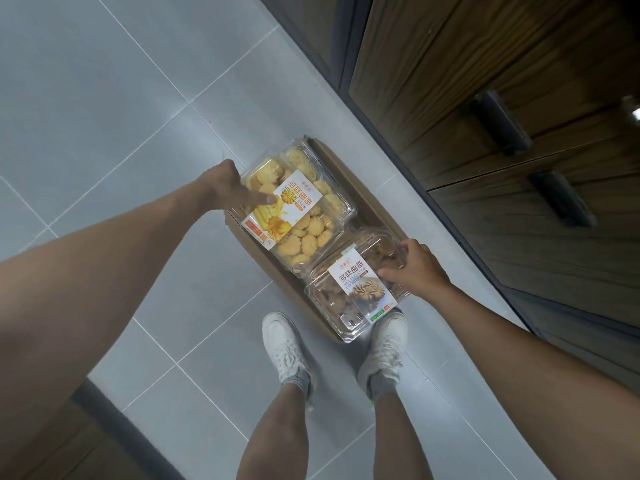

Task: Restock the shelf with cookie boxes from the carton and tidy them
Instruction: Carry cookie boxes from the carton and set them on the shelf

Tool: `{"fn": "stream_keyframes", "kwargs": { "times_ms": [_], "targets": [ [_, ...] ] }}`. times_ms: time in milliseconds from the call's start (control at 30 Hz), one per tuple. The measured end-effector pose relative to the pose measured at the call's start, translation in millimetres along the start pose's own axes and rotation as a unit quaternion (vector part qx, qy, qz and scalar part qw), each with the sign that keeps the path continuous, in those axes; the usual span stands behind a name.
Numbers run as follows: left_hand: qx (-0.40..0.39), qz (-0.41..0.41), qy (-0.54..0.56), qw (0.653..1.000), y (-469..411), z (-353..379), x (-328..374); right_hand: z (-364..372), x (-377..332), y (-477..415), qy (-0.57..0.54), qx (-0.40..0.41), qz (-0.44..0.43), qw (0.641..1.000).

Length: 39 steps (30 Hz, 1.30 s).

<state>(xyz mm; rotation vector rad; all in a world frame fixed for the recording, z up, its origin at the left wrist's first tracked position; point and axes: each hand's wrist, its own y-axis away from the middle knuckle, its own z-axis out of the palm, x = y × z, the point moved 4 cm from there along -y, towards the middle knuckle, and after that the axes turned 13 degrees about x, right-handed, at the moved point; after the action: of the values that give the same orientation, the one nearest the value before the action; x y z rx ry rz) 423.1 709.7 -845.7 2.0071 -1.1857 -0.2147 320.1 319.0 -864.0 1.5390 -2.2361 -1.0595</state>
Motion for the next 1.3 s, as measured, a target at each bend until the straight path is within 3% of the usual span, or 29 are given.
{"fn": "stream_keyframes", "kwargs": {
  "times_ms": [100, 267, 367, 700, 900, 1300],
  "targets": [
    [0.006, -0.016, 0.039, 0.999, 2.7, 2.1, -3.8, 0.4, -1.4, -0.8, 0.002, -0.006, -0.007, 1.0],
    [-0.104, -0.018, 0.132, 0.986, 24.8, 5.7, -5.4, 2.1, -1.6, -3.4, 0.004, -0.016, -0.012, 1.0],
    [-0.113, -0.019, 0.196, 0.974, 40.5, 10.1, -10.7, 1.4, -2.7, -4.6, 0.004, -0.022, -0.018, 1.0],
    [-0.016, -0.009, 0.369, 0.929, 131.6, -2.4, -74.6, 4.0, 2.1, -24.0, -0.031, -0.086, 0.011, 0.996],
    [0.058, -0.078, 0.4, 0.911, 175.0, 19.4, -134.5, 4.5, 4.9, -30.8, -0.025, -0.124, 0.008, 0.992],
    [0.047, -0.133, 0.398, 0.907, 224.5, 50.4, -158.8, 4.5, 5.6, -6.4, -0.051, -0.243, 0.02, 0.968]
  ]
}}
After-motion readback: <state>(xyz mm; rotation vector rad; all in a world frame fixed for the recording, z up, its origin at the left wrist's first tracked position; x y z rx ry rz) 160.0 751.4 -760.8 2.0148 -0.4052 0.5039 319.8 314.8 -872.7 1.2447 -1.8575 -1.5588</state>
